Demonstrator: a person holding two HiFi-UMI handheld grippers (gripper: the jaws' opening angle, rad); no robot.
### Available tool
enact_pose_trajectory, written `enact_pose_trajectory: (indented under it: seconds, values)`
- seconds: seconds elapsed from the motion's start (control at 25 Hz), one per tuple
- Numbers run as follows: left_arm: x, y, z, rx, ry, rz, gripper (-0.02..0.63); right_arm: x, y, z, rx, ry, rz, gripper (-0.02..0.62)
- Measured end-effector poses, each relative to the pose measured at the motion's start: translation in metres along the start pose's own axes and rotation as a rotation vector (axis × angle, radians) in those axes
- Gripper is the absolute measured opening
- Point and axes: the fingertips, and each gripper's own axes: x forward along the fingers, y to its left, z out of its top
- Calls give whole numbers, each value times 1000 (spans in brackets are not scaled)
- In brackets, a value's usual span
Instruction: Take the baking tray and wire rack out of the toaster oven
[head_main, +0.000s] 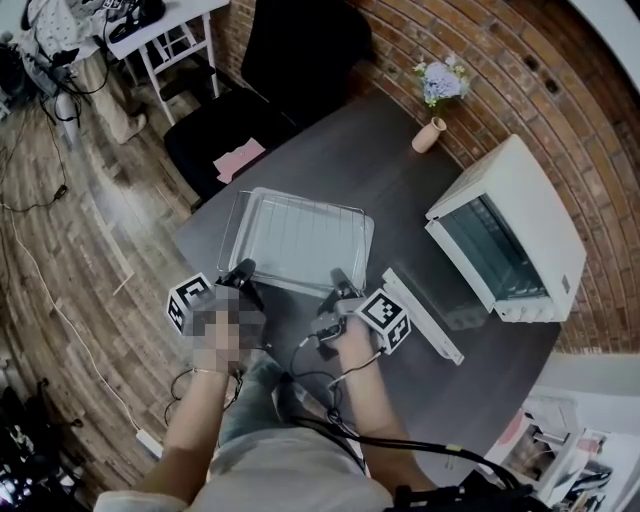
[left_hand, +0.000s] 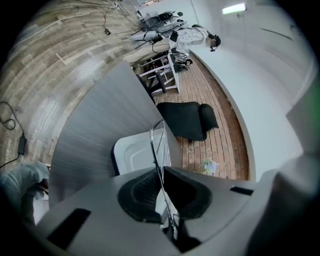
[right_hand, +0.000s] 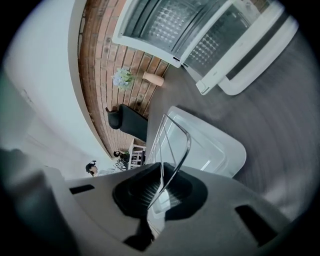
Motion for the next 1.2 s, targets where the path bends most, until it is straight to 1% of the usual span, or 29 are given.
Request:
enact_pose_trajectory:
  seconds: [0.08, 0.24, 0.32, 0.4, 0.48, 0.56, 0.6, 0.72, 0.8, 0.92, 1.04, 1.2]
  values:
    - [1, 3, -1, 5, 7, 24, 15, 1, -1, -1, 1, 12, -5, 20]
    - [3, 8, 0, 25, 24, 72, 15, 4, 0, -5, -5, 43, -13, 111]
    - [3, 8, 1, 31, 30, 80, 17, 4, 1, -7, 3, 53, -13, 147]
    - [2, 9, 1, 33, 32, 81, 17, 2, 0, -10, 30, 58, -13, 173]
    - [0, 12, 2, 29, 37, 90, 17, 0, -2, -12, 82, 59, -16, 200]
    - [-1, 15, 0, 28, 50, 106, 20, -1, -4, -13, 117, 62, -23, 243]
    - [-1, 17, -1, 30, 58, 113, 34, -2, -5, -13, 123, 65, -29, 262]
    - [-2, 18, -6, 44, 81, 129, 122, -6, -10, -15, 128, 72, -50, 293]
    - [-2, 19, -9, 49, 94, 141, 148, -9, -13, -16, 128, 71, -66, 308]
    - [-2, 23, -13, 54, 110, 164, 178, -13, -17, -16, 129, 72, -88, 334]
    - [-5, 30, -17, 48, 122, 191, 202, -19, -23, -17, 148, 66, -107, 342]
    - [-10, 40, -21, 26, 120, 227, 215, -25, -37, -23, 188, 72, -135, 352]
